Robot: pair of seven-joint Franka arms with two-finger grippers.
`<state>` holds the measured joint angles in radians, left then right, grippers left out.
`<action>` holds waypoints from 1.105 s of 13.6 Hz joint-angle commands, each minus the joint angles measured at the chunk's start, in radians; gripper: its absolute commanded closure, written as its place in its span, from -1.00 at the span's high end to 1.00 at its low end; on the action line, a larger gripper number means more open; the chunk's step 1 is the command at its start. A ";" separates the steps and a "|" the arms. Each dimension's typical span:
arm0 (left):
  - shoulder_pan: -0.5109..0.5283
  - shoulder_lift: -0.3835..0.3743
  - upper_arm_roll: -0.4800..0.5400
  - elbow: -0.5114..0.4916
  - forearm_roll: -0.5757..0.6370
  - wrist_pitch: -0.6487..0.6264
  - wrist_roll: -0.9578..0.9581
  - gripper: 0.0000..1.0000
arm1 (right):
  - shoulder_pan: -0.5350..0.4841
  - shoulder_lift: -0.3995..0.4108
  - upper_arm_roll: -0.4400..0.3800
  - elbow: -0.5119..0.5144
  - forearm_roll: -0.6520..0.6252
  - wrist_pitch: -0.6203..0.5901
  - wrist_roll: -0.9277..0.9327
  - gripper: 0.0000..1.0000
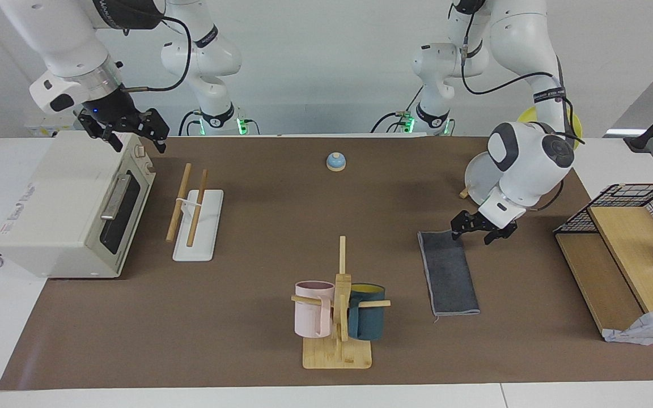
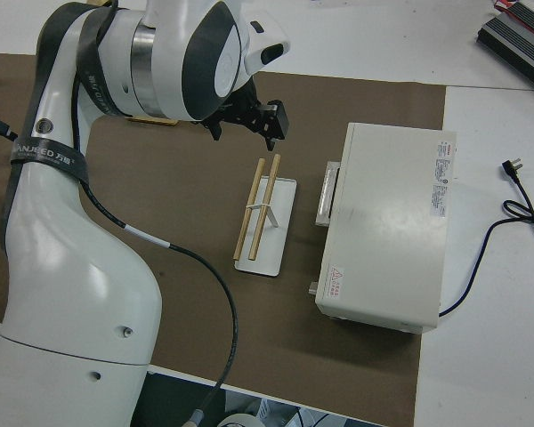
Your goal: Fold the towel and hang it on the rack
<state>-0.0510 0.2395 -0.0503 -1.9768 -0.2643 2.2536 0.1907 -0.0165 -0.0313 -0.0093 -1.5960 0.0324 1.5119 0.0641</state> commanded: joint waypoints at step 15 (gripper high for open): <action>-0.007 0.095 -0.008 -0.014 -0.099 0.078 0.047 -0.23 | -0.011 -0.025 0.005 -0.030 0.017 0.016 0.006 1.00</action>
<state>-0.0500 0.3285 -0.0641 -1.9837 -0.3391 2.3045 0.2169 -0.0165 -0.0313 -0.0093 -1.5960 0.0324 1.5119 0.0641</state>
